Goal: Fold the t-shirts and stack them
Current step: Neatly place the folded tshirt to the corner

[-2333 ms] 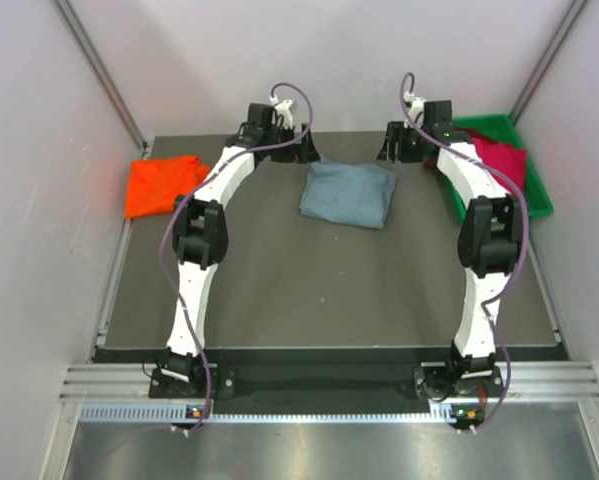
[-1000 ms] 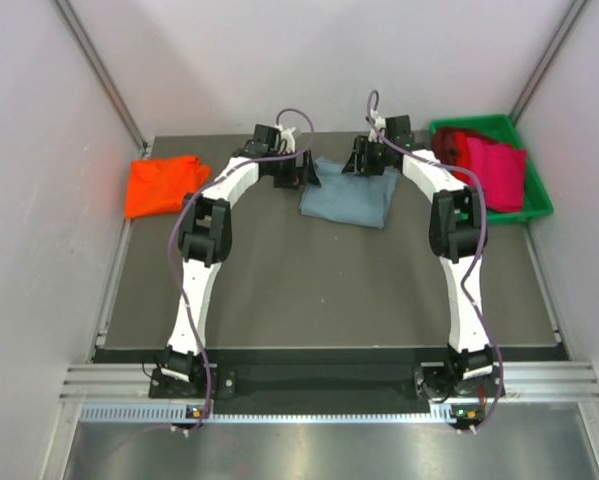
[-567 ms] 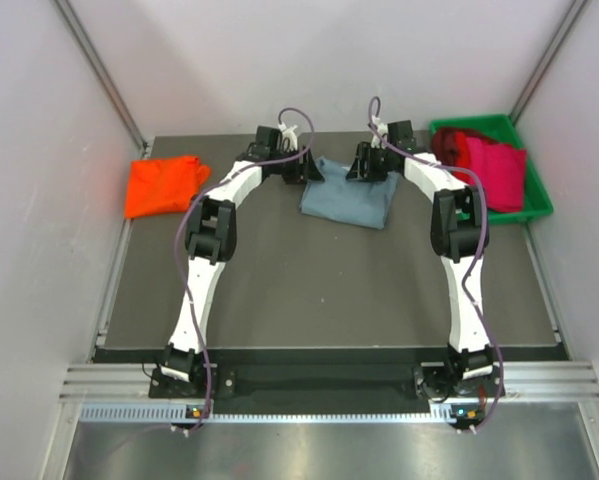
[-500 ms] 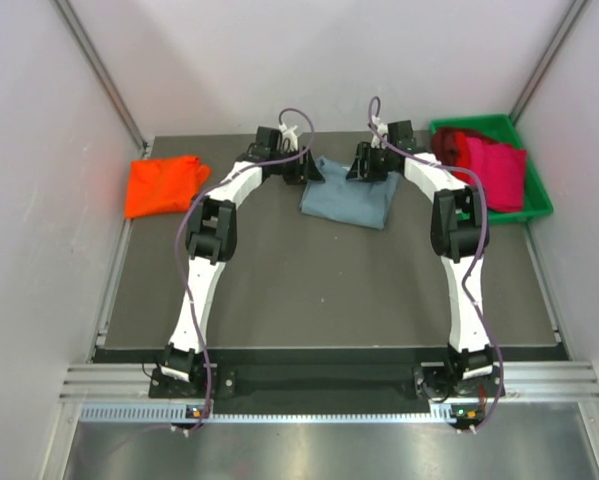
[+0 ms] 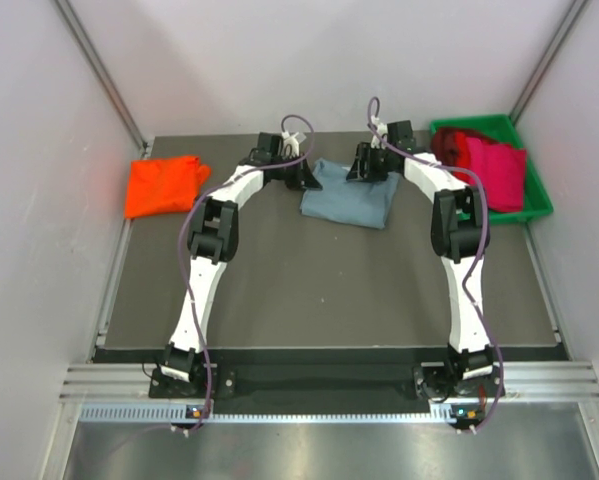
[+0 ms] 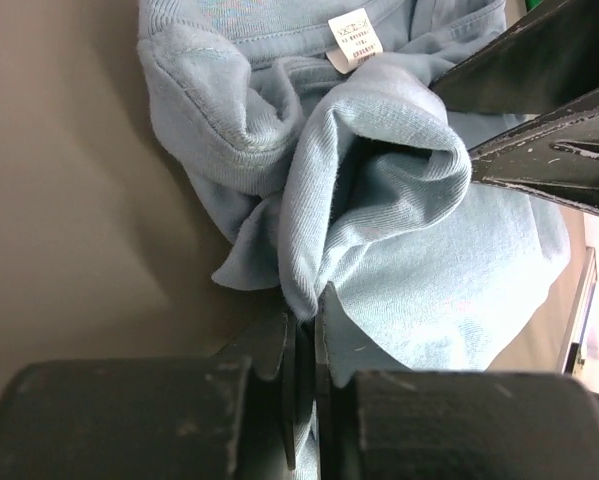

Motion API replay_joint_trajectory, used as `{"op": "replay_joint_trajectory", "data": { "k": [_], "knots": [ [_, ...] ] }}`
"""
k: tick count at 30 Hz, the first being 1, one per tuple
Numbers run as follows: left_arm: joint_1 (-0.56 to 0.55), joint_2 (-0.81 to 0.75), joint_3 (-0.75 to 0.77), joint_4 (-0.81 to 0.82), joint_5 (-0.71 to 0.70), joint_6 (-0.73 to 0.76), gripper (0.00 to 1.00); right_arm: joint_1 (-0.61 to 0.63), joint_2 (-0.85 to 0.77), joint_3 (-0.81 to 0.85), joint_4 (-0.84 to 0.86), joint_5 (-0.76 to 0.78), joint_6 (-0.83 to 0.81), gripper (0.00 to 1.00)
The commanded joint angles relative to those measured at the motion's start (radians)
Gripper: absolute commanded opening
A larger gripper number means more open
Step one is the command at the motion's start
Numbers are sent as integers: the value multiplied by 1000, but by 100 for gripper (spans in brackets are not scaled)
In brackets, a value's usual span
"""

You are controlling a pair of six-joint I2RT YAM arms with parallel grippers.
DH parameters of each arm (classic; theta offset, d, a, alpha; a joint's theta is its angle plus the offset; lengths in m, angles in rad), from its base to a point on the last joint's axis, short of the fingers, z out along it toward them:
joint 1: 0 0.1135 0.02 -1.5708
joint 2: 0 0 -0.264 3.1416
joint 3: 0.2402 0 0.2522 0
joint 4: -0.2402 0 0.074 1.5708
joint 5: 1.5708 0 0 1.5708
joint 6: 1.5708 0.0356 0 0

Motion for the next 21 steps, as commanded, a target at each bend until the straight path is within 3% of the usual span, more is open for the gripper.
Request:
{"op": "replay_joint_trajectory", "data": {
  "k": [1, 10, 21],
  "knots": [
    [8, -20, -34, -52, 2, 37, 0, -3, -85, -1, -28, 25, -39, 55],
    [161, -280, -91, -218, -35, 181, 0, -100, -278, -10, -36, 46, -73, 61],
    [351, -480, -152, -397, -85, 336, 0, -123, -288, -48, -49, 83, -97, 67]
  ]
}}
